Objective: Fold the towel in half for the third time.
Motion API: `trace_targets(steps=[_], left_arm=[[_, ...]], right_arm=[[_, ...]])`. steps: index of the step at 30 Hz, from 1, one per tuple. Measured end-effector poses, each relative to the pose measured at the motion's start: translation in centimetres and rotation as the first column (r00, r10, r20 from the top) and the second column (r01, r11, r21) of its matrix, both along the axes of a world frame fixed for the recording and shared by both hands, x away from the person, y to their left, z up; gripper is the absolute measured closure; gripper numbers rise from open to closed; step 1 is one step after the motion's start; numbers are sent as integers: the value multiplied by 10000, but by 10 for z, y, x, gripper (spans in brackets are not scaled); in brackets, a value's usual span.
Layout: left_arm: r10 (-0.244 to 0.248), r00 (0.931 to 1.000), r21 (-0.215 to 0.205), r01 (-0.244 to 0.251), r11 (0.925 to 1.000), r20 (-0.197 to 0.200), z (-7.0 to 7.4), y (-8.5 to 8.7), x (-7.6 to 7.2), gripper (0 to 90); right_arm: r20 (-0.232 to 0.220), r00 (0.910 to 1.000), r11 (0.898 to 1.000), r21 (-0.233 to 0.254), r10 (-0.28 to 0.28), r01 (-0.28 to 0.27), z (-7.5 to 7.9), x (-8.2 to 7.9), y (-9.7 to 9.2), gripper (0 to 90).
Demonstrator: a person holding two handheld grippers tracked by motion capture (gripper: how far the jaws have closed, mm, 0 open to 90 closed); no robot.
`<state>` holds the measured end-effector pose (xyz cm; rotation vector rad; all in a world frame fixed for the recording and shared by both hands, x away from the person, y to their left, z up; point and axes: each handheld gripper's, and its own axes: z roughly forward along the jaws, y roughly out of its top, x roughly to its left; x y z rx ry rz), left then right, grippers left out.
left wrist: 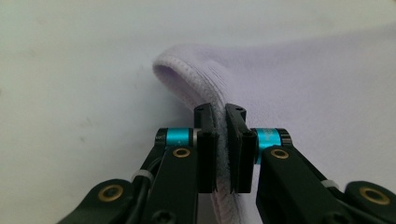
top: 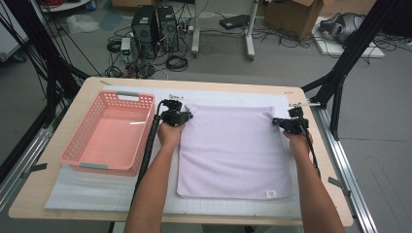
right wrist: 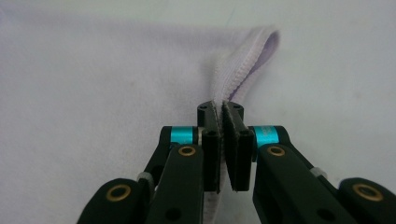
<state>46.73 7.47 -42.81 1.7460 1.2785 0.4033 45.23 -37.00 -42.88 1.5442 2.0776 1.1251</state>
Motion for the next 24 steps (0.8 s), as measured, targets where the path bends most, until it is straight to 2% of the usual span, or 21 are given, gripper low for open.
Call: trace_targets(steps=[2,4,6,12,13,17,19,20,23,24], left_arm=[[175,9988,-479,-153,9987,462,11,5,-3,835],[232,9977,-783,-181,9968,644,17,7,-6,835],[43,9969,-860,25,9963,787,22,8,-9,834],[-432,9912,-943,552,9940,1247,38,8,-25,834],[-424,9890,-1097,583,9923,1416,40,9,-29,834],[-528,9870,-1279,725,9891,1517,42,13,-43,834],[-725,9881,-1151,884,9894,1357,43,14,-49,834],[-709,9849,-1200,904,9887,1581,43,15,-55,834],[-817,9842,-1323,1030,9858,1573,41,16,-67,833],[-842,9839,-1234,1043,9869,1577,41,17,-70,834]], right_arm=[[668,9977,10000,-7,-77,78,9,-3,-1,869],[986,9950,9997,237,-127,104,16,-7,-3,869],[1042,9945,9984,563,-135,77,20,-10,-6,869],[1466,9891,9970,727,166,-275,39,-24,-7,869],[1512,9883,9965,776,195,-316,41,-26,-7,869],[1716,9845,9943,937,349,-515,49,-39,-8,869],[1797,9826,9924,1040,469,-664,51,-46,-9,869],[1814,9821,9917,1069,515,-717,51,-49,-9,869],[1815,9806,9908,983,740,-930,51,-61,-10,868],[1789,9808,9901,1013,779,-971,50,-65,-10,869]])
